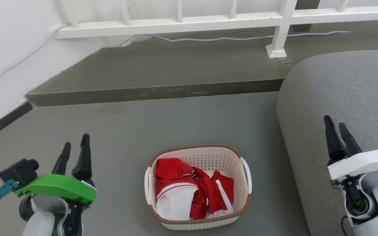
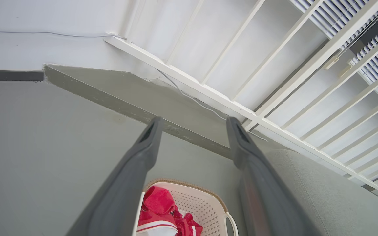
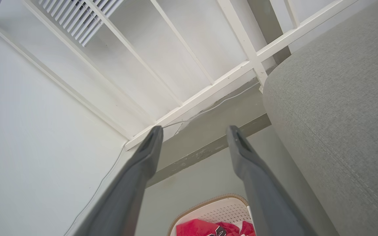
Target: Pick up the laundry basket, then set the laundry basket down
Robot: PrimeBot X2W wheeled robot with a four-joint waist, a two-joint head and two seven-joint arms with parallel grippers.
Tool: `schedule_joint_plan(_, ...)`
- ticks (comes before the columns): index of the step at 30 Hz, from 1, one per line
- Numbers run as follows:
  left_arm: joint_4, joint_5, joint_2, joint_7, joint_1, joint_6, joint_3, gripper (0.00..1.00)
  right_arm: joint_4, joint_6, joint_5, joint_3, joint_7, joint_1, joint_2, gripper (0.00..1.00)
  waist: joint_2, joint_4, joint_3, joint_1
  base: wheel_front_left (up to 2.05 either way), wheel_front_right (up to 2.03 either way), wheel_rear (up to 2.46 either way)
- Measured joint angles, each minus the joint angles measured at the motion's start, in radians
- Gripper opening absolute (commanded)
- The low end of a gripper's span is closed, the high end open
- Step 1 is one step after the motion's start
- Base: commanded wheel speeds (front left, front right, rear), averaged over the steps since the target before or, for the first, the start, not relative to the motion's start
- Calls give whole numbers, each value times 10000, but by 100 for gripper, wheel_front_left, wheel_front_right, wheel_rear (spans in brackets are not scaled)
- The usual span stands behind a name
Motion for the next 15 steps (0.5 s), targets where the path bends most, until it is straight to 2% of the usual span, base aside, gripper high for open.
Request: schedule_joint_plan(15,-98,1762,-6,-502,5,320,-577,100,92,-288,-1776,533,-500,-15,-61,100,0,-66,10,0,0,0,0)
